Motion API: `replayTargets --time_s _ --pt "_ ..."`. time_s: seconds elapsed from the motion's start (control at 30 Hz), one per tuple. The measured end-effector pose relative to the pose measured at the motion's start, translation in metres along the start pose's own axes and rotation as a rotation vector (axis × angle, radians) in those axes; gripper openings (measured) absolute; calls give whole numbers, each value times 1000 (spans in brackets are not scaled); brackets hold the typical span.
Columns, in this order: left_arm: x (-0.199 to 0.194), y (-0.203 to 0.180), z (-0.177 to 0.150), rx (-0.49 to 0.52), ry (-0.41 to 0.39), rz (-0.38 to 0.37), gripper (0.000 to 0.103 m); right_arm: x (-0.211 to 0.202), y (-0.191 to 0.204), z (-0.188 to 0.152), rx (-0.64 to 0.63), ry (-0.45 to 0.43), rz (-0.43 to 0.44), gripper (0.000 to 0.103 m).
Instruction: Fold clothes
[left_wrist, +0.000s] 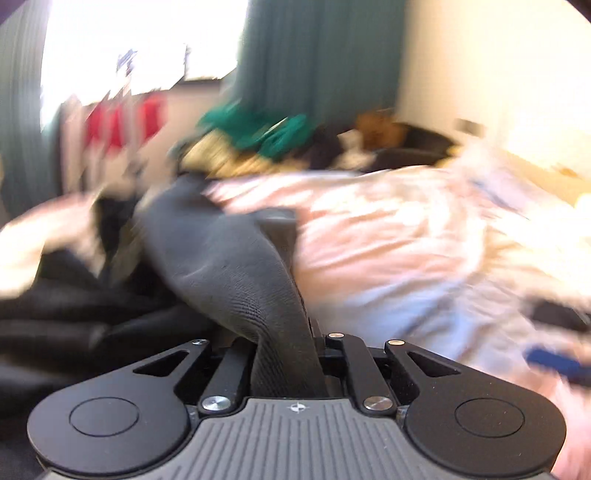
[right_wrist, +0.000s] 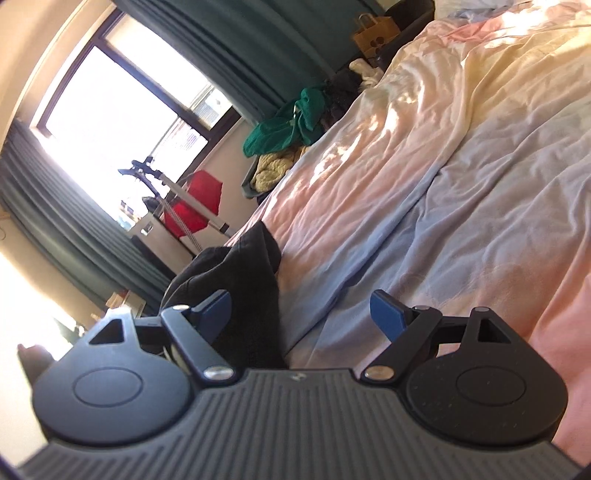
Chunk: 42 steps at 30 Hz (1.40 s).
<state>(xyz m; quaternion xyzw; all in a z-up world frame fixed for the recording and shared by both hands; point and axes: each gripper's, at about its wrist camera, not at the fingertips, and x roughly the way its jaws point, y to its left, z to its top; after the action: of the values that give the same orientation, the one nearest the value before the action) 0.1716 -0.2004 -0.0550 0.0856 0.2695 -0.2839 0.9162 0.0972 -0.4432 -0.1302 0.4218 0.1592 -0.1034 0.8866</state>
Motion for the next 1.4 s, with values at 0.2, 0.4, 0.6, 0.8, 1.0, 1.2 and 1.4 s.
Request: replayTargets --time_s 0.2,0.4,0.6,0.8,1.0,1.2,1.4 --pt "-20 -86 -61 235 66 -147 11 -12 -17 18 43 -66 -16 85" --pt "-45 -83 -88 205 63 -52 68 -4 -21 19 74 -15 30 85" --pt "-118 -43 -82 124 42 -2 78 6 -19 19 94 54 86 85" --pt "-183 16 -102 -89 -2 141 81 44 14 20 -34 157 142 85" --pt "-189 63 -115 -357 -7 252 81 59 73 -25 -411 246 177 85" --pt "-184 77 -120 -337 -29 277 81 64 118 -83 -809 293 137 83" --pt "-187 88 -125 -397 -42 256 81 68 115 -102 -955 260 -20 50"
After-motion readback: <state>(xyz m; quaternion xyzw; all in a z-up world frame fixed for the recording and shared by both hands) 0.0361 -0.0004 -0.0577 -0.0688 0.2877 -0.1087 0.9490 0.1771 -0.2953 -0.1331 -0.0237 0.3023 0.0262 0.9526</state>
